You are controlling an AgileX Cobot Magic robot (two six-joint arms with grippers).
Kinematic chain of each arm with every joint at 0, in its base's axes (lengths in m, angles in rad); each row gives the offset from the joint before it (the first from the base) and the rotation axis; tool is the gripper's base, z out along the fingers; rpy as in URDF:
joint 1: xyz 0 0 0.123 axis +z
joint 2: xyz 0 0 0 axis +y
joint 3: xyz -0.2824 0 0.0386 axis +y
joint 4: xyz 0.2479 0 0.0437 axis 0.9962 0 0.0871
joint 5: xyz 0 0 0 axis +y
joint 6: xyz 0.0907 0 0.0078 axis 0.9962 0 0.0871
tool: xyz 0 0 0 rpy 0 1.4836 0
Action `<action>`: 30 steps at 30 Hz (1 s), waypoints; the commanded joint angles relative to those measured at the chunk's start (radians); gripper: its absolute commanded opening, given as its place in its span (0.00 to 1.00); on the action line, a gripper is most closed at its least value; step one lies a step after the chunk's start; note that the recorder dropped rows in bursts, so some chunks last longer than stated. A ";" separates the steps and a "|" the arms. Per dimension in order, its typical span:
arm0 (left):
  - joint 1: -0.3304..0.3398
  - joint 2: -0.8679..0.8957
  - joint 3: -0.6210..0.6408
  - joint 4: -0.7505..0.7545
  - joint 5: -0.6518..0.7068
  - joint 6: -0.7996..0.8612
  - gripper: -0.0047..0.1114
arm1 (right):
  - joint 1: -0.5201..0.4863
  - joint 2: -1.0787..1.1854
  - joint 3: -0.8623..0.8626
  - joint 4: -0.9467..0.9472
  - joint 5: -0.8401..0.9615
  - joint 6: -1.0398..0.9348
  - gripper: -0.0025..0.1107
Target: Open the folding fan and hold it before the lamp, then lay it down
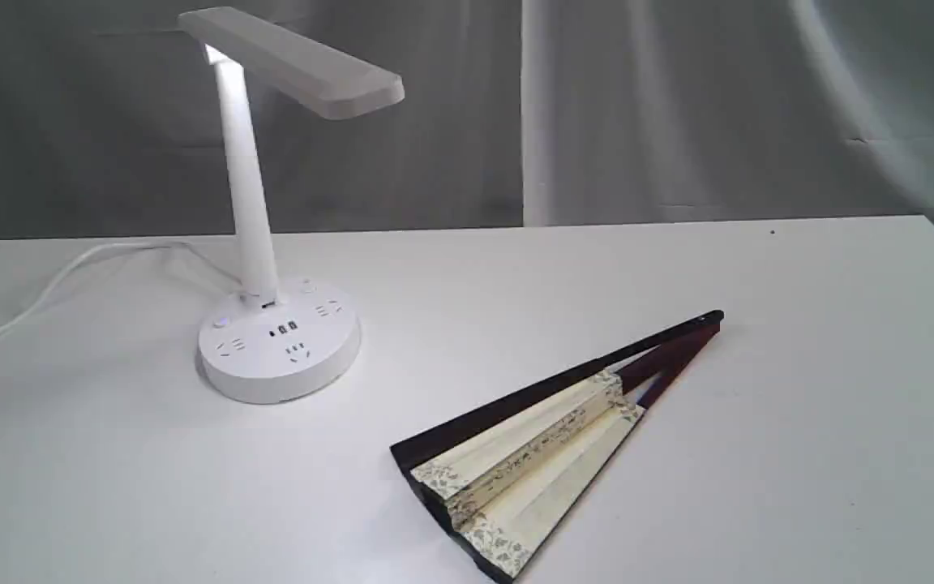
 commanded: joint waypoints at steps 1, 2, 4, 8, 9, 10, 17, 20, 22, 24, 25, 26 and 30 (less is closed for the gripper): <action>0.002 -0.003 -0.090 -0.072 0.105 -0.021 0.04 | 0.001 -0.004 -0.054 0.000 0.066 0.001 0.02; 0.002 -0.003 -0.121 -0.072 0.141 -0.019 0.04 | 0.001 -0.004 -0.068 0.000 0.079 0.001 0.02; 0.002 -0.003 -0.172 -0.057 0.195 -0.011 0.04 | 0.001 -0.004 -0.097 0.000 0.117 0.001 0.02; 0.002 -0.003 -0.254 0.010 0.324 -0.009 0.04 | 0.001 -0.004 -0.146 0.000 0.182 0.001 0.02; 0.002 -0.003 -0.266 0.016 0.348 -0.009 0.04 | 0.001 -0.004 -0.153 0.000 0.191 0.001 0.02; 0.002 -0.003 -0.280 0.016 0.379 -0.007 0.04 | 0.001 -0.004 -0.159 0.000 0.198 0.001 0.02; 0.002 -0.003 -0.316 0.016 0.445 -0.009 0.04 | 0.001 0.036 -0.158 0.018 0.214 0.002 0.02; 0.002 0.019 -0.338 0.016 0.447 -0.009 0.04 | 0.001 0.118 -0.158 0.063 0.214 0.002 0.02; 0.002 0.055 -0.345 0.016 0.453 -0.009 0.04 | 0.001 0.172 -0.158 0.091 0.214 -0.002 0.02; 0.002 0.099 -0.345 0.016 0.463 -0.009 0.04 | 0.001 0.227 -0.174 0.102 0.232 -0.002 0.02; 0.002 0.131 -0.345 0.016 0.471 -0.009 0.04 | 0.001 0.258 -0.191 0.102 0.251 -0.002 0.02; 0.002 0.156 -0.345 0.016 0.472 -0.009 0.04 | 0.001 0.295 -0.217 0.098 0.277 -0.010 0.02; 0.002 0.249 -0.345 0.007 0.459 -0.011 0.04 | 0.001 0.402 -0.291 0.098 0.309 -0.066 0.02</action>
